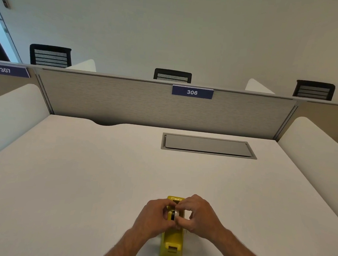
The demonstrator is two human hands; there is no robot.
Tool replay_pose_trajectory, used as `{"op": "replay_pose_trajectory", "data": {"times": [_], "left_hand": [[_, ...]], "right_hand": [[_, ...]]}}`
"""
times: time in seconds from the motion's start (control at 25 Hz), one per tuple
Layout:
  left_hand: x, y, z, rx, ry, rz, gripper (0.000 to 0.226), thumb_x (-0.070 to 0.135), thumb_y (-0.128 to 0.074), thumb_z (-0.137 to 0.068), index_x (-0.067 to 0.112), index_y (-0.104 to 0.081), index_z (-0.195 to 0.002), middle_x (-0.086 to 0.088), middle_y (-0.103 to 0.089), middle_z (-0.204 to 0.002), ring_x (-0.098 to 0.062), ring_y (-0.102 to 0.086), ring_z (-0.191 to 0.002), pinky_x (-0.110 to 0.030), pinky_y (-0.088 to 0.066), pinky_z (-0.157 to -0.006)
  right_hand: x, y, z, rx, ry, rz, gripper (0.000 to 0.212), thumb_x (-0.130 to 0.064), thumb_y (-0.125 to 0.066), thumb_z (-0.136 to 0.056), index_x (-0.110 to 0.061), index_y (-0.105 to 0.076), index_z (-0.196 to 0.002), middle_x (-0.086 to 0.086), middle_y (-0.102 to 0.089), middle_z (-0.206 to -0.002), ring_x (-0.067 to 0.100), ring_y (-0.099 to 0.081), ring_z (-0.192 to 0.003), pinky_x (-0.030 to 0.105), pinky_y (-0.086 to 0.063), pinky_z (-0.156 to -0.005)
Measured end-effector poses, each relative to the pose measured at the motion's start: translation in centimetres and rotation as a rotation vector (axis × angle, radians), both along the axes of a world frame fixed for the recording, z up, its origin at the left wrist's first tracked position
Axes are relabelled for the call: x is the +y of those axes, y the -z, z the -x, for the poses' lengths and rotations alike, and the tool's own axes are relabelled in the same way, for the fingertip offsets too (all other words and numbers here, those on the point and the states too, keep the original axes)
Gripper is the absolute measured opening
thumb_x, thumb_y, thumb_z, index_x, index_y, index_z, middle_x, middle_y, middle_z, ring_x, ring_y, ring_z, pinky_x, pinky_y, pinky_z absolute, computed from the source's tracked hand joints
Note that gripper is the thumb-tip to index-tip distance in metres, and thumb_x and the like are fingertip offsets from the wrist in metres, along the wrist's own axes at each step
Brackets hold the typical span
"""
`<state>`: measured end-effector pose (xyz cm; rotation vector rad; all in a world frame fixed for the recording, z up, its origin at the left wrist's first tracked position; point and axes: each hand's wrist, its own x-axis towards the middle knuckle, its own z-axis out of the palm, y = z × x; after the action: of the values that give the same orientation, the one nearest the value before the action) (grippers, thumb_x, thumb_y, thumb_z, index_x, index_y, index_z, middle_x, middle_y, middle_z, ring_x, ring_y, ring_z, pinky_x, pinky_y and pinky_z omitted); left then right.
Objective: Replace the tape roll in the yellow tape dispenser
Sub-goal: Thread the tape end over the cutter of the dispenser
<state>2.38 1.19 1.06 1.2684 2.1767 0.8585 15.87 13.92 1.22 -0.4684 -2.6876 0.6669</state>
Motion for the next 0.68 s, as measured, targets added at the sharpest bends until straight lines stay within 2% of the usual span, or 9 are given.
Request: {"op": "replay_pose_trajectory", "data": {"times": [0.2, 0.36, 0.56, 0.68], "left_hand": [[-0.01, 0.01, 0.05, -0.017, -0.006, 0.008, 0.067, 0.057, -0.082, -0.055, 0.038, -0.064, -0.117, 0.020, -0.062, -0.091, -0.003, -0.058, -0.080, -0.016, -0.046, -0.071], [-0.02, -0.15, 0.05, -0.005, -0.005, -0.006, 0.062, 0.056, -0.080, -0.060, 0.035, -0.066, -0.116, 0.021, -0.059, -0.080, -0.002, -0.054, -0.071, -0.014, -0.044, -0.067], [-0.11, -0.15, 0.02, -0.011, -0.009, 0.013, 0.066, 0.055, -0.083, -0.057, 0.036, -0.064, -0.118, 0.018, -0.061, -0.092, -0.003, -0.055, -0.077, -0.015, -0.043, -0.068], [-0.07, -0.22, 0.03, 0.000, 0.000, 0.001, 0.064, 0.054, -0.083, -0.060, 0.034, -0.065, -0.118, 0.018, -0.061, -0.087, -0.003, -0.054, -0.075, -0.015, -0.043, -0.068]], "right_hand": [[0.23, -0.13, 0.24, 0.023, -0.010, 0.017, 0.019, -0.035, -0.067, -0.082, -0.028, -0.080, -0.094, -0.014, -0.078, -0.093, 0.004, -0.061, -0.087, 0.025, -0.053, -0.072], [0.19, 0.23, -0.05, 0.022, -0.028, 0.003, 0.027, -0.044, -0.067, -0.079, -0.030, -0.079, -0.098, -0.015, -0.076, -0.098, 0.002, -0.057, -0.091, 0.018, -0.050, -0.065], [0.36, 0.07, 0.01, 0.042, -0.032, -0.011, 0.017, -0.033, -0.071, -0.083, -0.027, -0.081, -0.095, -0.013, -0.078, -0.094, 0.006, -0.061, -0.089, 0.026, -0.054, -0.069], [0.32, 0.13, -0.15, 0.048, -0.026, 0.016, 0.023, -0.042, -0.069, -0.080, -0.030, -0.080, -0.096, -0.016, -0.076, -0.096, 0.002, -0.058, -0.092, 0.019, -0.053, -0.064]]}}
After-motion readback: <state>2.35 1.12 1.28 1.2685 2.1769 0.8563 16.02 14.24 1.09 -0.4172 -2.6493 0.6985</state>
